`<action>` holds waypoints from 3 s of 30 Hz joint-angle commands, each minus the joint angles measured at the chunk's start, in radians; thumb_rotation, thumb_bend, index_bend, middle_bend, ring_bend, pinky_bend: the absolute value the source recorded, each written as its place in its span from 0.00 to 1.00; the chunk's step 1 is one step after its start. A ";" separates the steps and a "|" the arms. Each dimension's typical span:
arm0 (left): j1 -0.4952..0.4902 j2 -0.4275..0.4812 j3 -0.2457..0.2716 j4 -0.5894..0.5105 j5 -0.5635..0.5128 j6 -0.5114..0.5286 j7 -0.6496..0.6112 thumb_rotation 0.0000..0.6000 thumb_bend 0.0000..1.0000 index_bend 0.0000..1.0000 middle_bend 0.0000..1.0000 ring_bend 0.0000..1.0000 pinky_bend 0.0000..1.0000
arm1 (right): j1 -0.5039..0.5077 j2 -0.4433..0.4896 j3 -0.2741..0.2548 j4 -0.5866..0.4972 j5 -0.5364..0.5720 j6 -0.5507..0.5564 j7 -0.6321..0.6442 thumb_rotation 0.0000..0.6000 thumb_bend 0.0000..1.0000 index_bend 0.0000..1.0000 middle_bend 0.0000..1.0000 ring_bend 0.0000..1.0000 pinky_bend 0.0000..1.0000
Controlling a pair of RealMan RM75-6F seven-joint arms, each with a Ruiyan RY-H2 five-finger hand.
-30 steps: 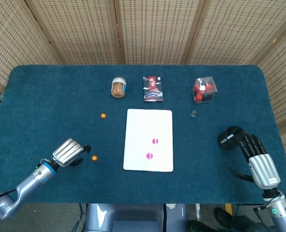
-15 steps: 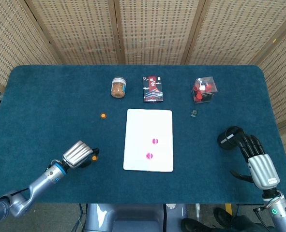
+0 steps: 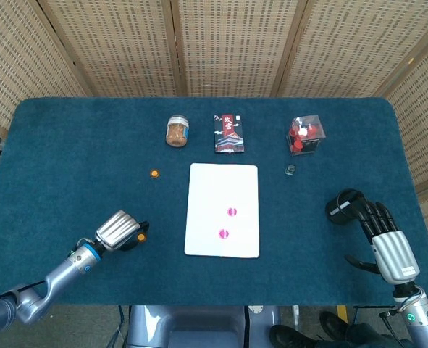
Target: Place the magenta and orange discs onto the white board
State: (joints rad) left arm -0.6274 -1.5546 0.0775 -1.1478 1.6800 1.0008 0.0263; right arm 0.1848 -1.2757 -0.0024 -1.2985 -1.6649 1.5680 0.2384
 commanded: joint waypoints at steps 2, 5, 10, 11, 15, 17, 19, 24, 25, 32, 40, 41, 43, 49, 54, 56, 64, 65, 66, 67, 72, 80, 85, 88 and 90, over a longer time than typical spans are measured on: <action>-0.007 -0.006 -0.001 -0.003 -0.008 -0.011 0.019 1.00 0.30 0.43 1.00 0.97 0.87 | -0.001 -0.001 0.002 0.001 -0.005 0.005 0.004 1.00 0.00 0.00 0.00 0.00 0.00; -0.010 -0.009 -0.002 -0.004 -0.015 -0.016 0.030 1.00 0.30 0.43 1.00 0.97 0.87 | -0.001 -0.002 0.004 0.002 -0.004 0.004 0.004 1.00 0.00 0.00 0.00 0.00 0.00; -0.012 -0.011 0.000 -0.002 -0.026 -0.023 0.042 1.00 0.30 0.43 1.00 0.97 0.87 | -0.002 -0.003 0.007 0.006 -0.004 0.003 0.008 1.00 0.00 0.00 0.00 0.00 0.00; -0.012 -0.011 0.000 -0.002 -0.028 -0.024 0.041 1.00 0.30 0.43 1.00 0.97 0.87 | -0.002 -0.004 0.008 0.006 -0.004 0.003 0.008 1.00 0.00 0.00 0.00 0.00 0.00; -0.014 -0.016 0.001 0.003 -0.032 -0.024 0.039 1.00 0.31 0.43 1.00 0.97 0.87 | -0.003 -0.004 0.010 0.006 -0.001 0.002 0.009 1.00 0.00 0.00 0.00 0.00 0.00; -0.015 -0.018 0.002 0.005 -0.034 -0.025 0.041 1.00 0.31 0.43 1.00 0.97 0.87 | -0.004 -0.003 0.011 0.006 -0.001 0.001 0.011 1.00 0.00 0.00 0.00 0.00 0.00; -0.014 -0.019 0.003 0.005 -0.034 -0.021 0.042 1.00 0.31 0.43 1.00 0.97 0.87 | -0.004 -0.003 0.012 0.006 0.000 0.002 0.012 1.00 0.00 0.00 0.00 0.00 0.00; -0.013 -0.018 0.003 0.006 -0.040 -0.018 0.051 1.00 0.32 0.49 1.00 0.97 0.87 | -0.004 -0.004 0.012 0.008 -0.001 -0.001 0.013 1.00 0.00 0.00 0.00 0.00 0.00; -0.013 -0.017 0.002 0.006 -0.041 -0.018 0.052 1.00 0.32 0.50 1.00 0.97 0.87 | -0.004 -0.004 0.012 0.008 -0.001 -0.002 0.014 1.00 0.00 0.00 0.00 0.00 0.00; -0.014 -0.009 0.001 0.001 -0.046 -0.012 0.054 1.00 0.33 0.51 1.00 0.97 0.87 | -0.005 -0.003 0.013 0.007 -0.001 -0.005 0.014 1.00 0.00 0.00 0.00 0.00 0.00; -0.051 0.031 -0.043 -0.092 -0.046 0.002 0.053 1.00 0.33 0.52 1.00 0.97 0.87 | -0.006 0.000 0.014 0.004 -0.001 -0.006 0.015 1.00 0.00 0.00 0.00 0.00 0.00; -0.059 0.036 -0.050 -0.107 -0.049 -0.004 0.057 1.00 0.33 0.52 1.00 0.97 0.87 | -0.006 0.000 0.014 0.004 -0.001 -0.006 0.015 1.00 0.00 0.00 0.00 0.00 0.00; -0.080 0.039 -0.068 -0.135 -0.054 -0.018 0.071 1.00 0.33 0.52 1.00 0.97 0.87 | -0.006 0.000 0.015 0.004 0.001 -0.008 0.013 1.00 0.00 0.00 0.00 0.00 0.00; -0.151 0.003 -0.126 -0.188 -0.100 -0.103 0.134 1.00 0.33 0.52 1.00 0.97 0.87 | -0.005 0.000 0.019 0.006 0.011 -0.018 0.011 1.00 0.00 0.00 0.00 0.00 0.00; -0.197 -0.052 -0.158 -0.182 -0.158 -0.174 0.201 1.00 0.33 0.52 1.00 0.97 0.87 | -0.002 -0.001 0.021 0.011 0.015 -0.026 0.014 1.00 0.00 0.00 0.00 0.00 0.00; -0.208 -0.073 -0.163 -0.180 -0.171 -0.187 0.210 1.00 0.33 0.52 1.00 0.97 0.87 | -0.002 -0.001 0.022 0.012 0.017 -0.028 0.017 1.00 0.00 0.00 0.00 0.00 0.00; -0.230 -0.115 -0.173 -0.161 -0.221 -0.215 0.258 1.00 0.32 0.49 1.00 0.97 0.87 | -0.003 0.001 0.024 0.011 0.019 -0.028 0.021 1.00 0.00 0.00 0.00 0.00 0.00; -0.231 -0.116 -0.173 -0.161 -0.227 -0.218 0.262 1.00 0.32 0.47 1.00 0.97 0.87 | -0.003 0.001 0.024 0.011 0.019 -0.028 0.022 1.00 0.00 0.00 0.00 0.00 0.00; -0.232 -0.117 -0.173 -0.161 -0.231 -0.219 0.266 1.00 0.32 0.41 1.00 0.97 0.87 | -0.003 0.001 0.024 0.011 0.019 -0.028 0.022 1.00 0.00 0.00 0.00 0.00 0.00; -0.234 -0.118 -0.173 -0.160 -0.235 -0.222 0.270 1.00 0.32 0.36 1.00 0.97 0.87 | -0.003 0.002 0.024 0.011 0.019 -0.028 0.023 1.00 0.00 0.00 0.00 0.00 0.00; -0.237 -0.118 -0.174 -0.162 -0.253 -0.229 0.267 1.00 0.32 0.28 1.00 0.97 0.87 | -0.003 0.003 0.025 0.011 0.020 -0.029 0.025 1.00 0.00 0.00 0.00 0.00 0.00; -0.239 -0.102 -0.192 -0.151 -0.255 -0.196 0.223 1.00 0.32 0.28 1.00 0.97 0.87 | -0.002 0.002 0.024 0.010 0.021 -0.035 0.021 1.00 0.00 0.00 0.00 0.00 0.00; -0.245 -0.073 -0.232 -0.112 -0.292 -0.189 0.201 1.00 0.32 0.28 1.00 0.97 0.87 | 0.000 0.000 0.024 0.011 0.024 -0.042 0.014 1.00 0.00 0.00 0.00 0.00 0.00; -0.255 -0.057 -0.263 -0.057 -0.326 -0.195 0.190 1.00 0.32 0.28 1.00 0.97 0.87 | 0.000 -0.001 0.025 0.010 0.024 -0.044 0.005 1.00 0.00 0.00 0.00 0.00 0.00; -0.262 -0.056 -0.280 -0.005 -0.346 -0.198 0.178 1.00 0.32 0.28 1.00 0.97 0.87 | 0.000 -0.002 0.025 0.009 0.023 -0.043 0.000 1.00 0.00 0.00 0.00 0.00 0.00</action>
State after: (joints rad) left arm -0.8798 -1.6182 -0.1797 -1.1996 1.3590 0.8076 0.2185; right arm 0.1848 -1.2771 0.0223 -1.2893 -1.6413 1.5248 0.2388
